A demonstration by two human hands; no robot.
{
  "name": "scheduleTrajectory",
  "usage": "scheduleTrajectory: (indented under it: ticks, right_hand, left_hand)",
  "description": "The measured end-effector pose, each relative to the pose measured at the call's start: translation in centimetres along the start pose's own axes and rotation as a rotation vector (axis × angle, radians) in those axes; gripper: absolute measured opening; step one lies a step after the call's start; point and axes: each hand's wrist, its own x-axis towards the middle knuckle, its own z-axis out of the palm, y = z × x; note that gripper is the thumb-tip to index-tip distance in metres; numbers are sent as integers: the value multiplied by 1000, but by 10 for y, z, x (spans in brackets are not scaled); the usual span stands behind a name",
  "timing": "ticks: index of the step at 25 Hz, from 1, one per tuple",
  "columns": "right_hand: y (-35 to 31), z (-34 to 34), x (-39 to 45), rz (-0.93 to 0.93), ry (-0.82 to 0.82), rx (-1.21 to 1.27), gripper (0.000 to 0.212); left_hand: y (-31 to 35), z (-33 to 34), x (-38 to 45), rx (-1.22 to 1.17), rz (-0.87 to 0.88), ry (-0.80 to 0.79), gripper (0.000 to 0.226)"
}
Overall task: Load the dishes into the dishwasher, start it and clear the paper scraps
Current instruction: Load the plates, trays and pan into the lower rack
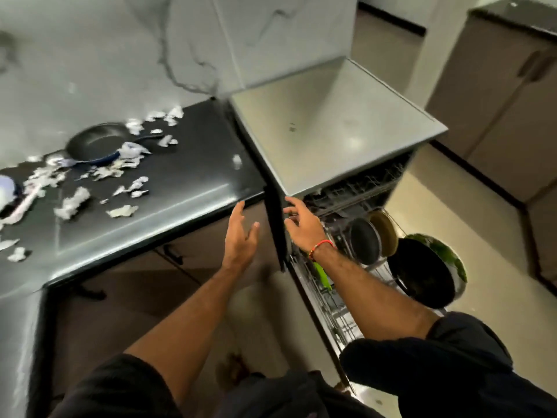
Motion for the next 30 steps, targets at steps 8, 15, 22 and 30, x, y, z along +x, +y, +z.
scheduleTrajectory:
  ticks: [8, 15, 22, 30]
  right_hand:
    - [-128, 193, 48, -207, -255, -45, 53]
    - [-205, 342, 75, -324, -469, -35, 53]
    - [-232, 435, 98, -332, -556, -5, 51]
    - [-242, 453, 243, -103, -224, 82, 31]
  left_hand:
    - [-87, -210, 25, -15, -90, 314, 59]
    - [-155, -355, 19, -17, -200, 542, 58]
    - [-196, -414, 22, -32, -303, 662, 56]
    - [-206, -420, 135, -56, -383, 546, 47]
